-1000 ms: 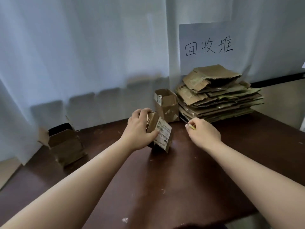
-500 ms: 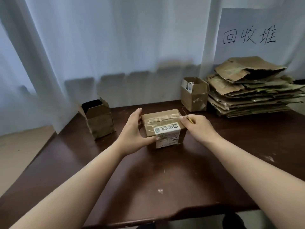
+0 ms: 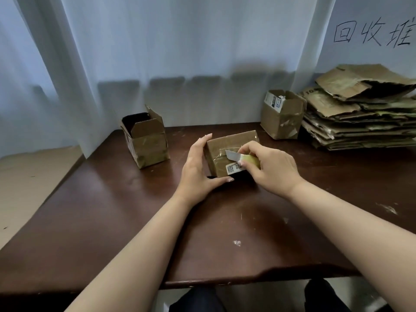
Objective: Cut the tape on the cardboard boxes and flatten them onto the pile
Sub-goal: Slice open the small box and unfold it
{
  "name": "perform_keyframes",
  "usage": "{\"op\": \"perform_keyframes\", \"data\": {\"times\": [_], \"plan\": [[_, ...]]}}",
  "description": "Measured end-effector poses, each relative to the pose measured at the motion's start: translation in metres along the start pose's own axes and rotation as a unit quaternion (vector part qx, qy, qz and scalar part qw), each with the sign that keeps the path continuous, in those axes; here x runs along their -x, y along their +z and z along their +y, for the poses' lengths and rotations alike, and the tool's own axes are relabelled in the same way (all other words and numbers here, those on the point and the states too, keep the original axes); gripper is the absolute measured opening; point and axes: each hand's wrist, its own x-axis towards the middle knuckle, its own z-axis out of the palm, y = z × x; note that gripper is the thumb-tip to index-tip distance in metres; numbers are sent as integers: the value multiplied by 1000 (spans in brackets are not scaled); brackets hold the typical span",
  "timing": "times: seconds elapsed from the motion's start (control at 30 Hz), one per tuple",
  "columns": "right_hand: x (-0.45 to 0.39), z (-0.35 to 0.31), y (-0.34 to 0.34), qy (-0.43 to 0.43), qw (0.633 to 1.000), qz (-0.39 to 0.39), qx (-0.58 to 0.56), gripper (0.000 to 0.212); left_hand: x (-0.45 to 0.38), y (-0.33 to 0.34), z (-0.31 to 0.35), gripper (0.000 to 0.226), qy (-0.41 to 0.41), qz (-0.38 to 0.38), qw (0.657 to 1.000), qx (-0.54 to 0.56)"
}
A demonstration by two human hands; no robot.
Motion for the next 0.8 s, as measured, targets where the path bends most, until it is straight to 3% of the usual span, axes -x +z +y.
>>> {"op": "perform_keyframes", "data": {"times": [0.17,0.27,0.4,0.53,0.8], "plan": [[1,4,6,-36,999,7,-22,32,-1,0,-4,101,6,-4,1000,11],[0,6,11,-53,998,3,-31,27,0,0,-4,101,8,1,1000,17],[1,3,17,-142,989,44,6,17,1,0,-2,98,19,2,1000,20],[1,-2,19,-193,977,77,42,28,3,-2,0,96,27,-10,1000,5],[2,-3,16,-207,968,113,84,26,4,-2,2,97,36,-16,999,1]]}}
